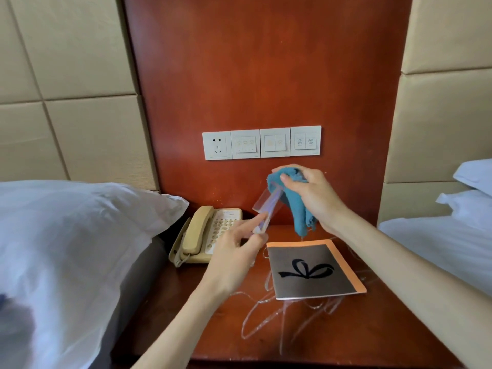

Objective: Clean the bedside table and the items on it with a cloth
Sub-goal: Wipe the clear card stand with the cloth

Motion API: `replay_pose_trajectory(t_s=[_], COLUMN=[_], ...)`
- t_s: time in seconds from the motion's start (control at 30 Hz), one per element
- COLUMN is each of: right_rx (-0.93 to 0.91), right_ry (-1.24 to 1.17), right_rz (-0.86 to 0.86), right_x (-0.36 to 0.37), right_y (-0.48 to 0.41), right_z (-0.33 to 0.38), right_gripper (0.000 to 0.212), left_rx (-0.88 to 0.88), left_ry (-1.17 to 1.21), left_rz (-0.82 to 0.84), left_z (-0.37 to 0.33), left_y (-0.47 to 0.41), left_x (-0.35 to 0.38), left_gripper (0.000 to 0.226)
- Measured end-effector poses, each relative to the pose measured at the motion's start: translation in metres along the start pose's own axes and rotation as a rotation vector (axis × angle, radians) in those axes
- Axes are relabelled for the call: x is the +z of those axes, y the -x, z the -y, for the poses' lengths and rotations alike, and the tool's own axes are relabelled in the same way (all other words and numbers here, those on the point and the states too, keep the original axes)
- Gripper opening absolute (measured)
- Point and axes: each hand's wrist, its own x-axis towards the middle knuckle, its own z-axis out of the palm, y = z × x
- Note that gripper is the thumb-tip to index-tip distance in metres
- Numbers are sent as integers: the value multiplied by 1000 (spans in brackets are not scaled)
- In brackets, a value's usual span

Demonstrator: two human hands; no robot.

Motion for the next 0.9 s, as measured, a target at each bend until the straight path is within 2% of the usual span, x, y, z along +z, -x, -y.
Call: replay_pose_trajectory(t_s=[0.07,0.17,0.3,0.4,0.5,0.63,0.7,0.8,0.9], right_rx=[-52,-82,25,91,54,20,36,80,139], right_ry=[106,156,155,191,418,544,571,586,505], right_rz=[3,-4,61,150,157,57,9,-50,-116], right_x=[5,9,6,-2,-3,5,4,1,2], right_y=[1,0,-4,-2,4,11,13,15,18], right_z=[2,3,4,2,-5,-23,-29,-34,-37], right_gripper=[19,18,20,19,21,25,22,19,17], left_rx=[66,188,301,450,563,499,433,335,255], left_ry=[-126,-467,-809,-1018,-1153,-1106,-1074,-993,-657], left_rz=[-55,-100,-128,-95,-37,28,1,-135,-288], left_z=[3,7,4,-1,0,-2,3,12,15], left_y=[-1,2,6,7,4,-2,-6,-10,-8], left_x=[-2,-6,-15,-25,-31,-33,-35,-38,-35], left_gripper=[45,51,60,56,55,62,71,90,101])
